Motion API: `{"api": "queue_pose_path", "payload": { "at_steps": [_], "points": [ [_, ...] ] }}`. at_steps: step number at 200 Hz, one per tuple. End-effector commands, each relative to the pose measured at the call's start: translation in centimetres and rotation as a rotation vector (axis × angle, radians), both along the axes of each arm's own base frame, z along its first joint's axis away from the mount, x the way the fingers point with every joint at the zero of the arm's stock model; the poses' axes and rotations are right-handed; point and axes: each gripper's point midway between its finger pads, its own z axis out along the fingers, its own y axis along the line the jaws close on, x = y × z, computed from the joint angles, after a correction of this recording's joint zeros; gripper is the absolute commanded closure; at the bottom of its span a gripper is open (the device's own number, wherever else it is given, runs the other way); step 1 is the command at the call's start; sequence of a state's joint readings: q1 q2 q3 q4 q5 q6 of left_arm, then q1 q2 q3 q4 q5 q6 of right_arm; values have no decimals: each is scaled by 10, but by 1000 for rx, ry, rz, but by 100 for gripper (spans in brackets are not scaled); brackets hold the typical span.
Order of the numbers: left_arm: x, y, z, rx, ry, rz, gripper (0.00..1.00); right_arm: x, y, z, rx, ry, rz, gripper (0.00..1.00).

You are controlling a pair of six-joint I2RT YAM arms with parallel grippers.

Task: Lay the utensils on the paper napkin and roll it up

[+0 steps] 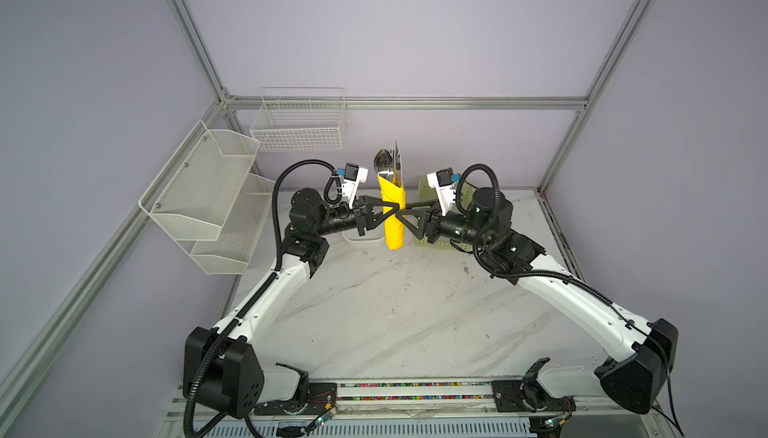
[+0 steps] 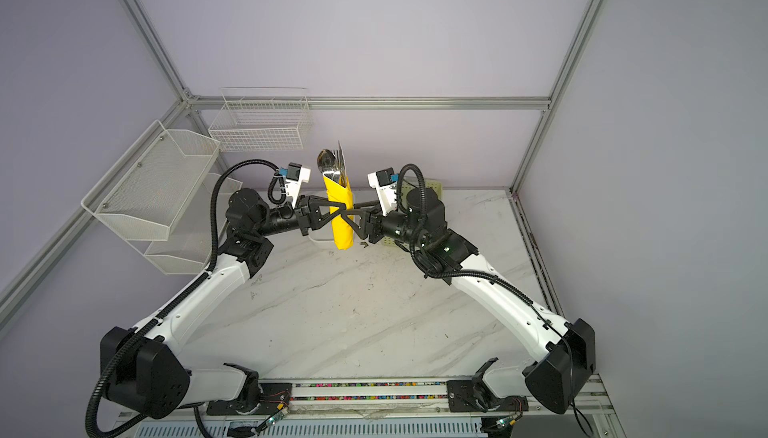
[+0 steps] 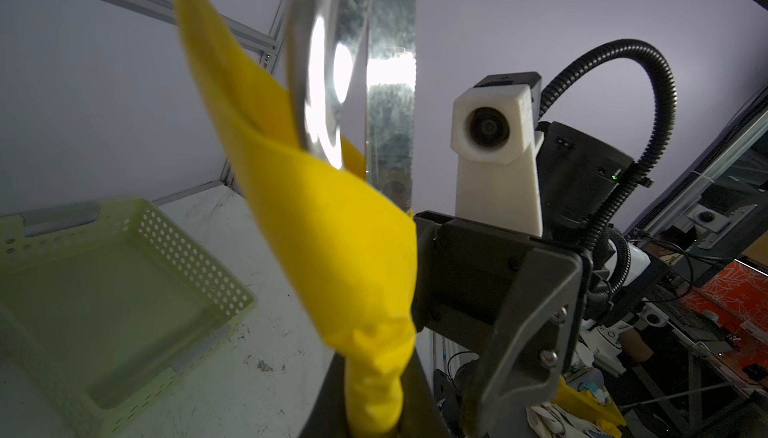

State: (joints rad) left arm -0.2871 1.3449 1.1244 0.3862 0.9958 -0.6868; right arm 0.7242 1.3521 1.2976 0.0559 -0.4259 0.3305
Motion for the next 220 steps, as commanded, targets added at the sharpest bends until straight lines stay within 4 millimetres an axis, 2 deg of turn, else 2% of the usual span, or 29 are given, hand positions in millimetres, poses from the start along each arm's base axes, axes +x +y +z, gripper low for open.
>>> {"api": "queue_pose_path", "payload": {
  "at_steps": [1,42,101,107,125,148,181,186,201,220],
  "points": [
    [-5,7,37,-27,-141,32,100,9,-4,-5,14,23,-77,48],
    [-7,7,38,-31,-140,22,100,16,-5,-20,-7,40,-111,49],
    [-10,7,40,-56,-135,3,100,-4,11,-2,44,-30,48,64],
    [-10,7,40,-56,-136,3,100,0,17,-14,25,-10,55,64],
    [-10,6,40,-59,-132,-5,100,2,20,-16,16,-6,63,65],
    [-11,6,39,-60,-131,-9,100,3,20,-15,19,-11,57,75],
    [-9,8,36,-51,-123,9,100,3,16,-12,25,-13,37,96],
    [-8,9,35,-50,-120,15,98,3,15,-12,26,-9,35,100],
    [-5,12,34,-45,-114,34,92,4,13,-11,28,-9,26,100],
    [0,19,31,-42,-106,65,79,9,10,-11,30,-3,14,100]
  ]
}}
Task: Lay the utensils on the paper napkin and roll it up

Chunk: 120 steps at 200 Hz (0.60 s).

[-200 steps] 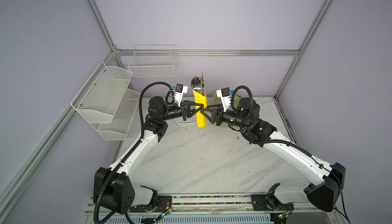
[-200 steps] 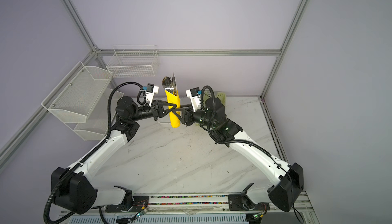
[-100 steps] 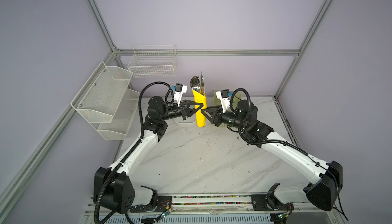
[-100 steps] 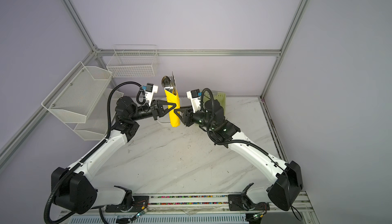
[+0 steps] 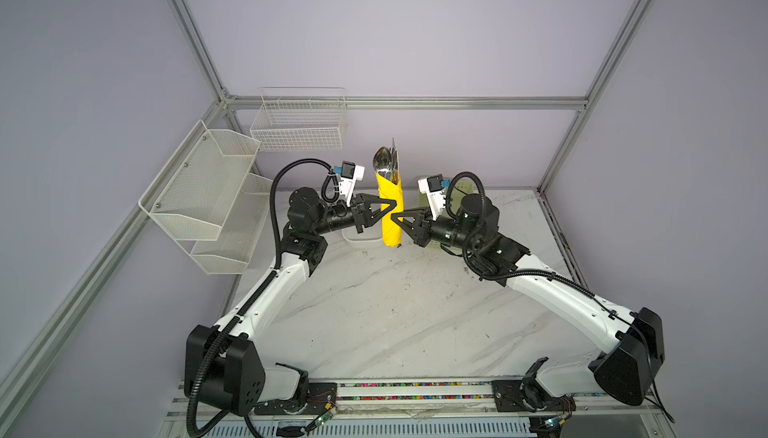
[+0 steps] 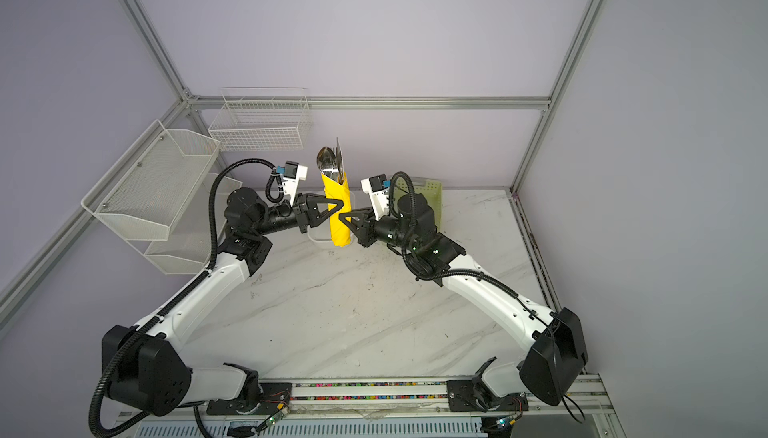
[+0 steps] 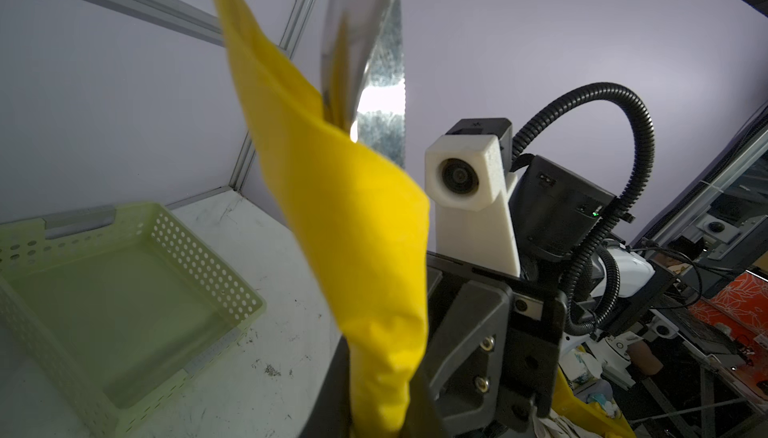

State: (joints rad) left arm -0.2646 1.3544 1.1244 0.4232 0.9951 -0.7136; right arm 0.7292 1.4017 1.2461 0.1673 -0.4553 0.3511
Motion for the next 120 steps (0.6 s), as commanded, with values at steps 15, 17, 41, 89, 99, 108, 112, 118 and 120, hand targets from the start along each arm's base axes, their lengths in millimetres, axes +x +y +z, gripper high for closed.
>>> {"api": "queue_pose_path", "payload": {
  "at_steps": [15,17,41,89,99,108,112,118,120],
  "points": [
    [-4,17,26,-18,-96,70,71,7,-9,9,13,-11,-28,100],
    [-4,18,26,-15,-95,75,69,8,-10,9,13,-12,-29,100],
    [6,32,14,24,-61,152,63,19,-22,9,13,-7,-47,100],
    [20,60,-10,69,10,274,56,60,-59,-13,-15,54,-107,100],
    [20,63,-13,69,20,282,56,72,-69,-22,-26,81,-123,100],
    [21,65,-16,70,28,286,56,85,-77,-36,-40,114,-140,100],
    [21,66,-18,71,32,289,56,90,-80,-38,-40,120,-146,100],
    [21,67,-19,72,33,292,56,97,-85,-45,-47,140,-158,100],
    [20,67,-19,73,34,292,56,100,-87,-47,-48,146,-162,100]
  ]
}}
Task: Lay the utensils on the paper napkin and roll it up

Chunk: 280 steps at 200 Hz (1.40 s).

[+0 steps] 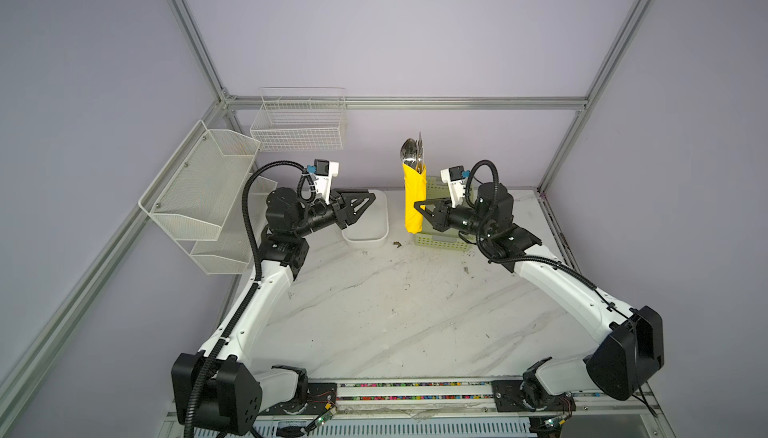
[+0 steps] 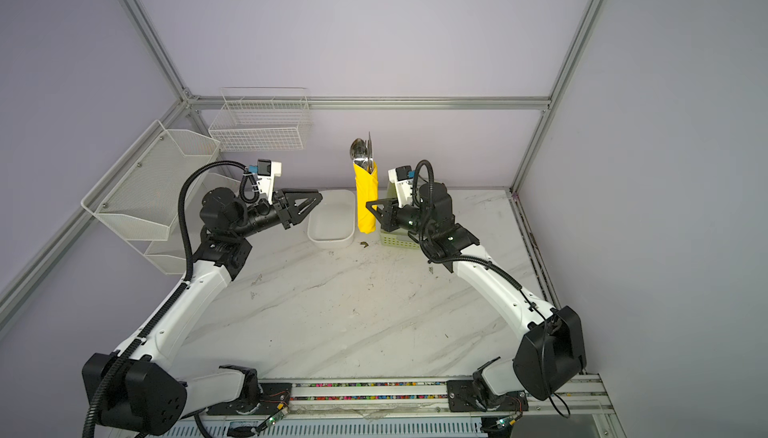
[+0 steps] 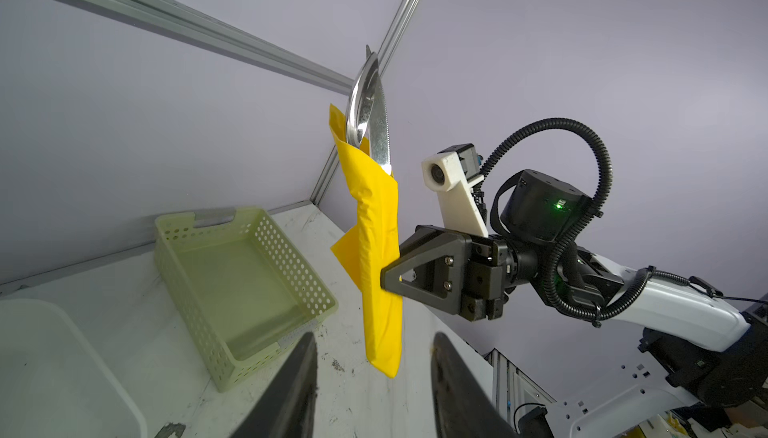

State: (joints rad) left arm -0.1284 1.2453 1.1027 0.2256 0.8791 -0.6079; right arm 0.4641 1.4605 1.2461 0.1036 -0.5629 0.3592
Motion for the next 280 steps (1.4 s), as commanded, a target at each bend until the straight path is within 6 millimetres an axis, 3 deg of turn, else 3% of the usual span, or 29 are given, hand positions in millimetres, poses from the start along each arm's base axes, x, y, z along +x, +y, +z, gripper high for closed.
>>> {"api": "queue_pose_path", "payload": {
  "at_steps": [1,71,134,155,199,259,280],
  "points": [
    [0,7,-16,20,20,34,56,22,-15,-9,6,31,-8,100],
    [-2,14,-24,33,41,62,55,112,-60,-111,-19,285,-117,100],
    [-4,17,-24,37,38,71,55,167,-68,-179,-28,448,-143,100],
    [-4,18,-25,37,41,77,54,176,-69,-213,-48,533,-155,100],
    [-3,20,-29,37,48,83,54,180,-68,-259,-84,639,-150,100],
    [-2,22,-29,33,50,86,54,169,-74,-309,-149,792,-173,100],
    [-2,22,-28,31,49,87,54,167,-77,-316,-162,827,-199,100]
  ]
}}
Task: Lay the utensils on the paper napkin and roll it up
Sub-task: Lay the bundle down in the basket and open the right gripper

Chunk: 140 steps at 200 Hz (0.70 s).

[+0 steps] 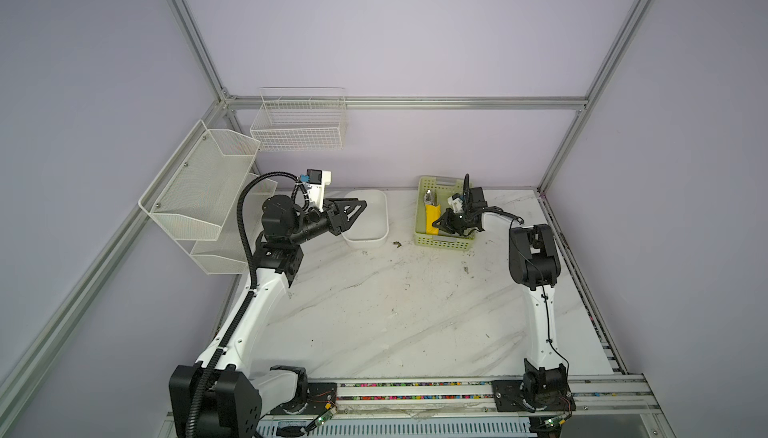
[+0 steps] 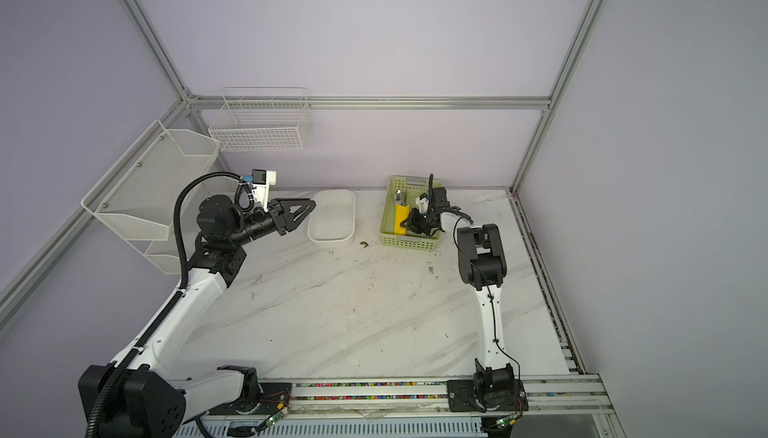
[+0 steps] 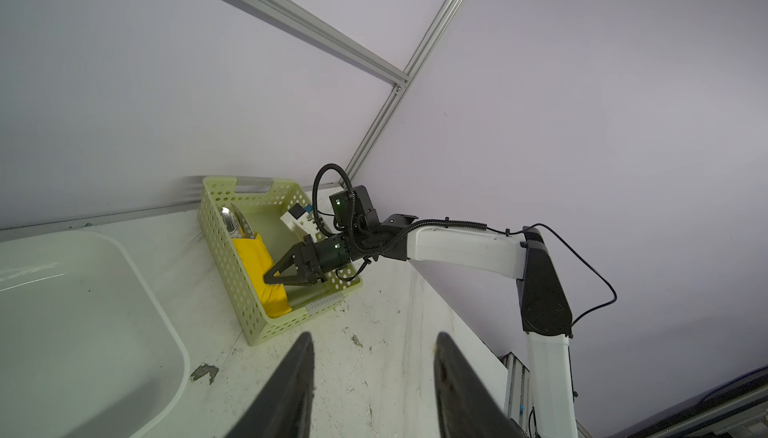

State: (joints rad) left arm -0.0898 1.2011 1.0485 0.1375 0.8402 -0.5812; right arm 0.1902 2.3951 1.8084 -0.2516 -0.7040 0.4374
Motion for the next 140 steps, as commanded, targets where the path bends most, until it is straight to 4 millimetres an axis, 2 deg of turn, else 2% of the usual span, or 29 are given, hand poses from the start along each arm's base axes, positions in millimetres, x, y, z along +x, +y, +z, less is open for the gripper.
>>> {"api": "queue_pose_path", "payload": {
  "at_steps": [1,10,25,50,97,116,140],
  "points": [
    [-4,4,-3,8,-25,8,54,-5,-7,-17,-44,58,-15,100],
    [-4,4,-3,8,-27,8,54,-4,-9,-17,-54,62,-23,100],
    [-4,5,-3,8,-26,12,54,-4,-12,-17,-72,70,-36,90],
    [-5,6,-4,7,-25,15,54,-2,-17,-10,-97,66,-54,82],
    [-2,12,-11,18,-7,42,52,2,-19,18,-97,29,-85,65],
    [3,18,-20,46,16,80,50,4,-21,31,-105,9,-102,61],
    [12,29,-42,130,68,163,44,5,-27,46,-136,-11,-119,51]
  ]
}}
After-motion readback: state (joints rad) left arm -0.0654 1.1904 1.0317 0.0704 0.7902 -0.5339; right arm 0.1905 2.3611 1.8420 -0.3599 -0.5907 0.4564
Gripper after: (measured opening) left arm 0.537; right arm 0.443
